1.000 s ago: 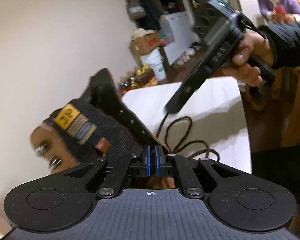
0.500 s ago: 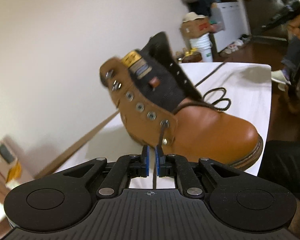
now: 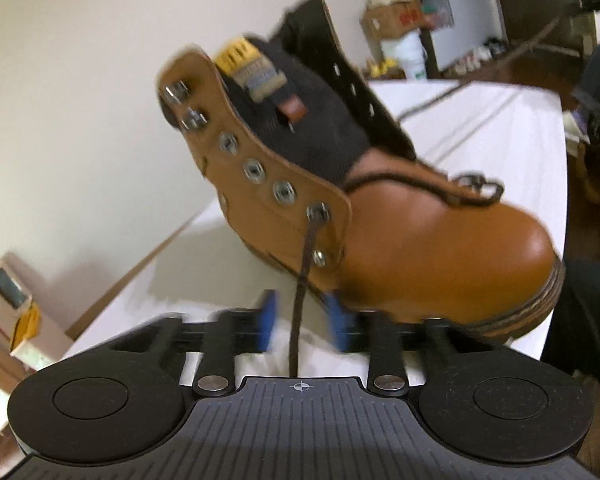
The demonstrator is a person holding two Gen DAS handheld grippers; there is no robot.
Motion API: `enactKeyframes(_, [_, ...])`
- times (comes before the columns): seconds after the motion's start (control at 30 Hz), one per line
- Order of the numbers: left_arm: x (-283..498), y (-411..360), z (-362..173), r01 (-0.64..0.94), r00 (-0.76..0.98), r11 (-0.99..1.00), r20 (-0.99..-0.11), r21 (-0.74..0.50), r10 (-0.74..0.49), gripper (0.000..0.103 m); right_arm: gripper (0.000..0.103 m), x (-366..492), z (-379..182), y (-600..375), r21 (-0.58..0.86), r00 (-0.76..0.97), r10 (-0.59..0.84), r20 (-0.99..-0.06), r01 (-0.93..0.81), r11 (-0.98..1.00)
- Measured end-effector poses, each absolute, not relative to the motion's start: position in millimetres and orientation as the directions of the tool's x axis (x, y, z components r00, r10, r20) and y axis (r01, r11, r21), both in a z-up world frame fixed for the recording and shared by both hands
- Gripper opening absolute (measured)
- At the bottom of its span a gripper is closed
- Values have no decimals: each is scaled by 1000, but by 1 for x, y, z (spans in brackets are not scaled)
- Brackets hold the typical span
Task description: Lace up shoes with both hands
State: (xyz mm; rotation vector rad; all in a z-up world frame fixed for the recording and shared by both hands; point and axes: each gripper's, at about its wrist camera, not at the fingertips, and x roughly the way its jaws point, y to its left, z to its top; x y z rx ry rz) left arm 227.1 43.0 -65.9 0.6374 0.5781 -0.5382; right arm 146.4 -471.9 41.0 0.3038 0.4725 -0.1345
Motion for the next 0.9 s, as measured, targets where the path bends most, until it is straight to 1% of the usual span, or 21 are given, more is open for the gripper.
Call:
enactKeyframes(0.13, [208,58,-56,583,739,701,-625,410,-250,3,2,151,37,-466,248,881,-52,-470,189,950])
enactKeyframes(0.27, [158,93,-46,503,774,757,-607,418,-179,3,2,154,30,-458,231,877,-61,-477,192,954])
enactKeyframes(0.33, [144,102,-47,488,776,780,-604,392,-181,3,2,163,26,-463,248,875,-45,-481,185,951])
enactKeyframes(0.47, [119,117,-51,462,777,822,-599,331,-195,16,2,164,25,-451,262,877,-7,-481,151,953])
enactKeyframes(0.5, [114,119,-52,458,776,831,-598,317,-200,26,2,164,25,-446,263,878,2,-479,141,954])
enactKeyframes(0.53, [111,122,-51,453,777,836,-597,308,-200,31,2,164,26,-440,268,879,17,-476,127,955])
enactKeyframes(0.57, [104,129,-50,441,780,848,-594,296,-198,38,2,163,27,-435,268,880,25,-475,117,956])
enactKeyframes(0.63, [93,144,-47,405,790,870,-586,281,-179,39,2,162,28,-425,269,882,45,-470,94,959])
enactKeyframes(0.7, [83,167,-45,333,809,903,-575,273,-124,39,2,161,30,-417,266,884,61,-464,73,961])
enactKeyframes(0.8, [69,210,-44,192,828,941,-561,278,-3,44,2,168,31,-403,253,881,94,-464,30,967])
enactKeyframes(0.87, [58,243,-46,108,827,955,-559,275,67,44,2,176,30,-392,245,875,116,-470,3,970])
enactKeyframes(0.9, [53,255,-48,85,823,959,-562,269,84,44,2,180,30,-386,240,872,127,-473,-11,971])
